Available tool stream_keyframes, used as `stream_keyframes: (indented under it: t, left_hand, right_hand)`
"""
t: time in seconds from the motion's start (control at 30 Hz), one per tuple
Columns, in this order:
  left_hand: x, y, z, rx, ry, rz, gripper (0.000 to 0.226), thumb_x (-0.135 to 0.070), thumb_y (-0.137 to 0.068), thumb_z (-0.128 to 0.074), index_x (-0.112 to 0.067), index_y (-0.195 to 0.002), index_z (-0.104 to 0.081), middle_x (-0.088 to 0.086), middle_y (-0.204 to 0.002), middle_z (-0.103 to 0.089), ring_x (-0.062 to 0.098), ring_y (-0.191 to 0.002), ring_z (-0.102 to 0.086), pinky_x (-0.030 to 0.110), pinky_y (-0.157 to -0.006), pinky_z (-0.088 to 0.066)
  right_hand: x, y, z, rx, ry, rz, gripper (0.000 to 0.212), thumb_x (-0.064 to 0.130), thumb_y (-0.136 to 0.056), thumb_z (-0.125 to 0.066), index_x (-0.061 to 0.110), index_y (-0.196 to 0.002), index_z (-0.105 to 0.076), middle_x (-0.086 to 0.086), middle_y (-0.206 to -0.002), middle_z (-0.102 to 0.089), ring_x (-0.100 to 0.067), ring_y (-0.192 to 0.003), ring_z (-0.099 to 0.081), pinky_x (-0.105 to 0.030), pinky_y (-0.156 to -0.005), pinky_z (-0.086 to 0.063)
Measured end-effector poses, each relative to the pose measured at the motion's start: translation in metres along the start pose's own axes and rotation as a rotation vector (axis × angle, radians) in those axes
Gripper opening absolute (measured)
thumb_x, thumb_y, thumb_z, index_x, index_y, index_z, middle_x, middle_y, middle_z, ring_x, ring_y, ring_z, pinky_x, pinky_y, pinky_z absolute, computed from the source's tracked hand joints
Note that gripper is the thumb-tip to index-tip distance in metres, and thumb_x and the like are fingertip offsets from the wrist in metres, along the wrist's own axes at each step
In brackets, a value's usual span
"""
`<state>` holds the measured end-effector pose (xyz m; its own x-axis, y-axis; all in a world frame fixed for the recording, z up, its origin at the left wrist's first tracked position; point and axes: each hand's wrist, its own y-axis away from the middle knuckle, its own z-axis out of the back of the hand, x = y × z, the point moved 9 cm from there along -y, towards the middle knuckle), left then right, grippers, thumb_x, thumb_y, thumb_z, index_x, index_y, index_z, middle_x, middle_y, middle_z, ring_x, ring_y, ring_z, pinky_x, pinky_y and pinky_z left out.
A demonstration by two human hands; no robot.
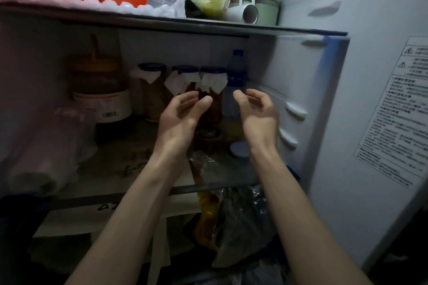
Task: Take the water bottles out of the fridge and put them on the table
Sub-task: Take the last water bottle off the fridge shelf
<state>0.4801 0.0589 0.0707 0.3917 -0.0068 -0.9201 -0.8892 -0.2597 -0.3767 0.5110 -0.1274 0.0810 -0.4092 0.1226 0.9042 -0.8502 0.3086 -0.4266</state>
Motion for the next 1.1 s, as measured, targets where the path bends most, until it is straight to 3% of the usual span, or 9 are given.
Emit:
stream_keyframes:
  t: [0.2, 0.3, 0.47, 0.63, 0.77, 1.0, 1.1]
  left_hand:
    - [-0.002, -0.026, -0.014, 0.025, -0.024, -0.043, 0.045, -0.042, -0.086, -0.069, -0.025, -0.127, -0.06, -0.011, -0.12, -0.064, 0.002, -0.111, -0.06, 0.017, -0.085, -0.05]
    - [-0.003, -0.039, -0.016, 0.01, -0.029, -0.067, 0.045, -0.037, -0.088, -0.069, -0.019, -0.128, -0.06, -0.007, -0.121, -0.064, 0.005, -0.113, -0.059, 0.023, -0.094, -0.05]
    - [0.005, -0.053, -0.017, 0.0, -0.023, -0.004, 0.048, -0.04, -0.086, -0.071, -0.021, -0.129, -0.06, -0.008, -0.123, -0.063, 0.005, -0.114, -0.058, 0.028, -0.1, -0.048]
    - [0.015, -0.043, -0.003, 0.035, -0.041, 0.014, 0.048, -0.044, -0.085, -0.069, -0.026, -0.128, -0.059, -0.009, -0.127, -0.061, 0.006, -0.117, -0.056, 0.025, -0.096, -0.048]
    - [0.024, -0.035, 0.008, 0.047, -0.015, 0.049, 0.051, -0.045, -0.084, -0.069, -0.026, -0.13, -0.058, -0.011, -0.125, -0.062, 0.005, -0.117, -0.058, 0.025, -0.096, -0.047]
    - [0.03, -0.03, 0.024, 0.04, -0.001, 0.072, 0.06, -0.059, -0.069, -0.069, -0.033, -0.123, -0.062, -0.014, -0.123, -0.063, 0.004, -0.117, -0.058, 0.033, -0.104, -0.046]
    - [0.027, -0.029, 0.032, 0.032, -0.03, 0.054, 0.052, -0.058, -0.067, -0.068, -0.038, -0.115, -0.064, -0.015, -0.119, -0.065, 0.003, -0.115, -0.06, 0.032, -0.102, -0.048]
  right_hand:
    - [-0.012, -0.033, 0.001, -0.06, 0.054, 0.039, 0.046, 0.045, -0.088, -0.068, 0.021, -0.126, -0.062, 0.005, -0.125, -0.064, -0.011, -0.115, -0.057, -0.028, -0.097, -0.048]
    - [-0.027, -0.057, -0.012, -0.002, 0.059, 0.006, 0.055, 0.049, -0.085, -0.069, 0.021, -0.131, -0.055, 0.003, -0.131, -0.059, -0.015, -0.121, -0.054, -0.036, -0.104, -0.047]
    - [-0.035, -0.112, -0.034, 0.071, 0.149, -0.032, 0.07, 0.048, -0.083, -0.072, 0.012, -0.136, -0.044, 0.001, -0.123, -0.053, -0.02, -0.116, -0.055, -0.04, -0.1, -0.05]
    - [-0.021, -0.156, -0.053, 0.131, 0.278, -0.021, 0.093, 0.048, -0.086, -0.07, 0.002, -0.151, -0.023, -0.012, -0.152, -0.039, -0.028, -0.135, -0.044, -0.038, -0.105, -0.045]
    - [-0.028, -0.173, -0.069, 0.242, 0.332, -0.035, 0.071, 0.035, -0.092, -0.067, -0.005, -0.142, -0.037, -0.016, -0.14, -0.052, -0.029, -0.126, -0.053, -0.036, -0.099, -0.049]
    - [-0.052, -0.223, -0.094, 0.253, 0.377, -0.06, 0.089, 0.063, -0.071, -0.072, 0.006, -0.136, -0.051, -0.011, -0.129, -0.062, -0.027, -0.114, -0.062, -0.036, -0.09, -0.055]
    - [-0.088, -0.274, -0.102, 0.156, 0.473, -0.015, 0.11, 0.085, -0.049, -0.056, 0.013, -0.132, -0.055, -0.011, -0.129, -0.06, -0.028, -0.114, -0.06, -0.043, -0.093, -0.054]
